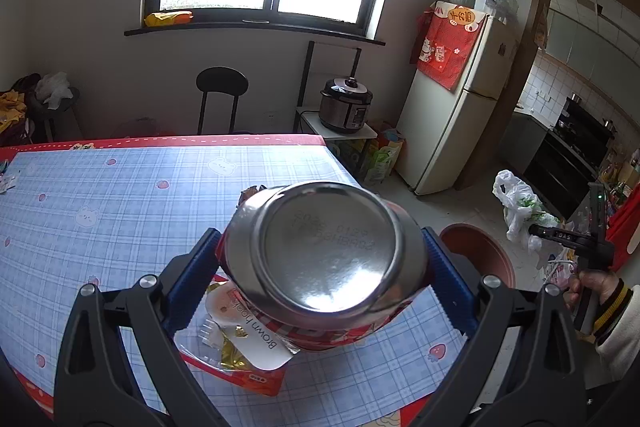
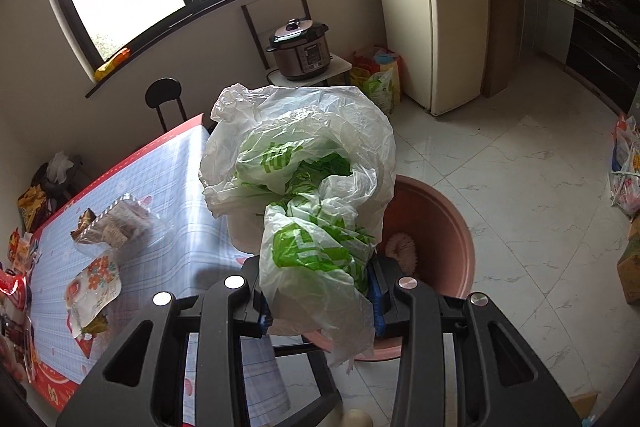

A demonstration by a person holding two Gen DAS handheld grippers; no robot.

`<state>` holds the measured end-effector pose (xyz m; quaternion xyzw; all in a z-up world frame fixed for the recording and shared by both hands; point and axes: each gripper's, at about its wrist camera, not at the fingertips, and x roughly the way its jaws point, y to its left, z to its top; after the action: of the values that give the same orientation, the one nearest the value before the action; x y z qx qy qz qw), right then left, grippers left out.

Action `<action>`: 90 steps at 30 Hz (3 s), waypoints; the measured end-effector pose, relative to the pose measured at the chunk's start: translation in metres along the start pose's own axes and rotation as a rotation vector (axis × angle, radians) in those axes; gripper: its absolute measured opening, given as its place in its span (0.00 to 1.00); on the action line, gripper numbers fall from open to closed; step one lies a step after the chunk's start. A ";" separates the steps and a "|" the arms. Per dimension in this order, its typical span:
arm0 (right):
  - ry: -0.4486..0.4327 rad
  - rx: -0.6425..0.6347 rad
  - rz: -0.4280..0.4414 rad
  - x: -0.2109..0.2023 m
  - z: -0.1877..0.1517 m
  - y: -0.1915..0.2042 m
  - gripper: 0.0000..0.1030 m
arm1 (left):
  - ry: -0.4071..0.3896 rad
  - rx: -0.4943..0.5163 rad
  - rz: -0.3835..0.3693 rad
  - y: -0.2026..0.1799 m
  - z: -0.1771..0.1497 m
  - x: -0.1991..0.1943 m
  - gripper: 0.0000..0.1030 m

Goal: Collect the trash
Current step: 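Carry the bag and can over the brown bucket and open both grippers, then move both tools back to the table toward the flower-print package and gold foil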

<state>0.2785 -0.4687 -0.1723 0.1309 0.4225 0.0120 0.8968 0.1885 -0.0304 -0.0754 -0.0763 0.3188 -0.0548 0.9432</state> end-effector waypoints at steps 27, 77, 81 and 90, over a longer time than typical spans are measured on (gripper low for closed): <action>-0.069 -0.026 0.015 -0.037 0.003 -0.041 0.95 | 0.075 0.158 -0.138 -0.139 0.015 0.059 0.92; -0.021 -0.064 0.122 -0.058 -0.032 0.058 0.95 | -0.033 -0.024 0.105 0.044 0.024 -0.017 0.95; 0.034 -0.130 0.173 -0.040 -0.032 0.115 0.95 | -0.026 -0.082 0.162 0.100 -0.002 -0.038 0.95; 0.204 -0.248 0.310 0.019 -0.065 0.250 0.95 | 0.075 -0.136 0.170 0.160 -0.059 -0.027 0.95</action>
<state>0.2636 -0.2098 -0.1653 0.0813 0.4810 0.2146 0.8462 0.1404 0.1248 -0.1341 -0.1104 0.3622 0.0444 0.9245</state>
